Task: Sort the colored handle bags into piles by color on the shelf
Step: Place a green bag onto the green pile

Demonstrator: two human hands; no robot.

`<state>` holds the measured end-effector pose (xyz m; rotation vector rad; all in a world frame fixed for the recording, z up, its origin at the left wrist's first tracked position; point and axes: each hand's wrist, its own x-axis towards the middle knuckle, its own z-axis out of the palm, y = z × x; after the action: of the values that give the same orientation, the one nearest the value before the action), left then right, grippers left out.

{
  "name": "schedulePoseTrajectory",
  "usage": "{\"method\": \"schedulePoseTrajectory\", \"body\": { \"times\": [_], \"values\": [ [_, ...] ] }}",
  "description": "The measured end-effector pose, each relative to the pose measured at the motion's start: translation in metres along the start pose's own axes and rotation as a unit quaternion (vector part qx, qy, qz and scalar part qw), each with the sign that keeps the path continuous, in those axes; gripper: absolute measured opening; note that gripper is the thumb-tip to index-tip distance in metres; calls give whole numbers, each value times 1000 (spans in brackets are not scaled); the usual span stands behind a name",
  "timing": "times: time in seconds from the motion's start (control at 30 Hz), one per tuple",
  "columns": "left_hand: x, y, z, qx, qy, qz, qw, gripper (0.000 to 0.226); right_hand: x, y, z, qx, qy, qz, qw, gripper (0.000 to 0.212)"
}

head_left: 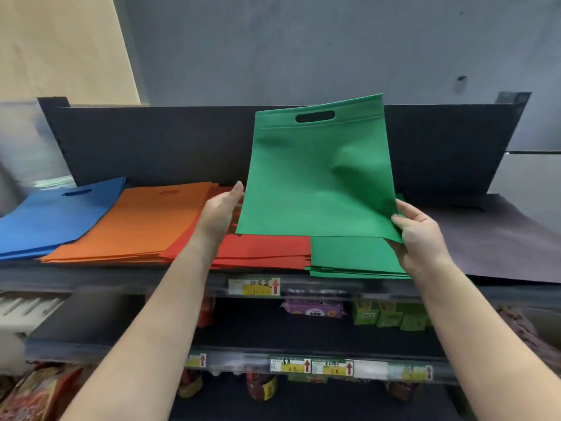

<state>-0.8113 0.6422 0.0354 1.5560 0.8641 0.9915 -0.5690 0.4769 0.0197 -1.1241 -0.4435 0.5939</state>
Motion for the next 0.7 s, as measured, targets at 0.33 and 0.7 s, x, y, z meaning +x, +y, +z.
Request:
{"method": "schedulePoseTrajectory", "body": {
  "times": [0.33,0.7],
  "values": [
    [16,-5,91,359,9,198,912,35,28,-37,-61,-488,105,-169,850,25],
    [12,-13,140,608,-69,132,780,40,44,-23,-90,-798,22,-83,597,27]
  ]
}}
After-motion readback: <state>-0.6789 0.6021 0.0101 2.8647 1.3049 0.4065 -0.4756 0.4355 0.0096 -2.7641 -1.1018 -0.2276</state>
